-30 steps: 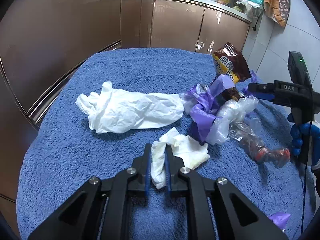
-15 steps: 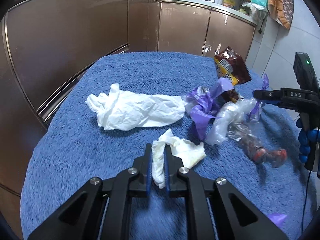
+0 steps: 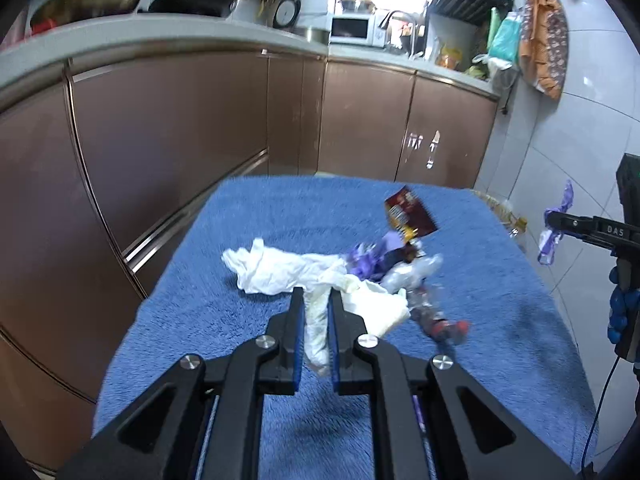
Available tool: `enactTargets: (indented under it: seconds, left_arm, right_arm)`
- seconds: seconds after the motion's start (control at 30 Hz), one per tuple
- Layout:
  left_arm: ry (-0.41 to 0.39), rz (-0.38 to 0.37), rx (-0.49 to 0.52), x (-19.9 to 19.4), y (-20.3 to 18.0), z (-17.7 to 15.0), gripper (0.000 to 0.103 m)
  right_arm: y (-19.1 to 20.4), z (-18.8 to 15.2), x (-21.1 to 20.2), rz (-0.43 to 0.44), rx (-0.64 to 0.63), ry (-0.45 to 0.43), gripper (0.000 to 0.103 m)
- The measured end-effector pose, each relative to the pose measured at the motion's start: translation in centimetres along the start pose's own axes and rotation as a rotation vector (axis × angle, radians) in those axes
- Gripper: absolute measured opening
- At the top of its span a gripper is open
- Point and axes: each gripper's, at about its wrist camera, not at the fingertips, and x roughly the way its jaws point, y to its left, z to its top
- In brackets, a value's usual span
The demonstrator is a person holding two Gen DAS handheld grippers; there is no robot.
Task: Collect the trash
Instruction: 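Carry the tissue and purple candy over the bin and open both tools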
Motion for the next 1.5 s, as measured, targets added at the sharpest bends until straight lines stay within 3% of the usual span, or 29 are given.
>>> enactTargets:
  seconds: [0.43, 0.7, 1.03, 1.23, 1.5]
  left_arm:
    - [-0.149, -0.027, 0.037, -8.7, -3.7, 2.2, 0.009]
    - [-0.169, -0.131, 0.127, -9.2, -10.3, 3.9, 0.009]
    - [-0.047, -0.326, 0.274, -1.4, -24.2, 6.1, 0.009]
    - [0.08, -0.424, 0.364, 7.4, -35.6, 6.6, 0.009]
    - [0.263, -0.489, 0.356, 19.6, -46.7, 6.1, 0.01]
  right_arm:
    - [-1.4, -1.6, -13.9, -0.118, -0.002, -0.216, 0.033]
    - [-4.9, -3.8, -19.0, -0.204, 0.054, -0.297, 0.033]
    - [-11.5, -5.1, -19.6, -0.369, 0.142, -0.305, 0.033]
    - [-16.9, -5.7, -16.4, -0.484, 0.192, -0.244, 0.033]
    - [-25.1, -7.1, -10.8, -0.63, 0.28, -0.14, 0.033]
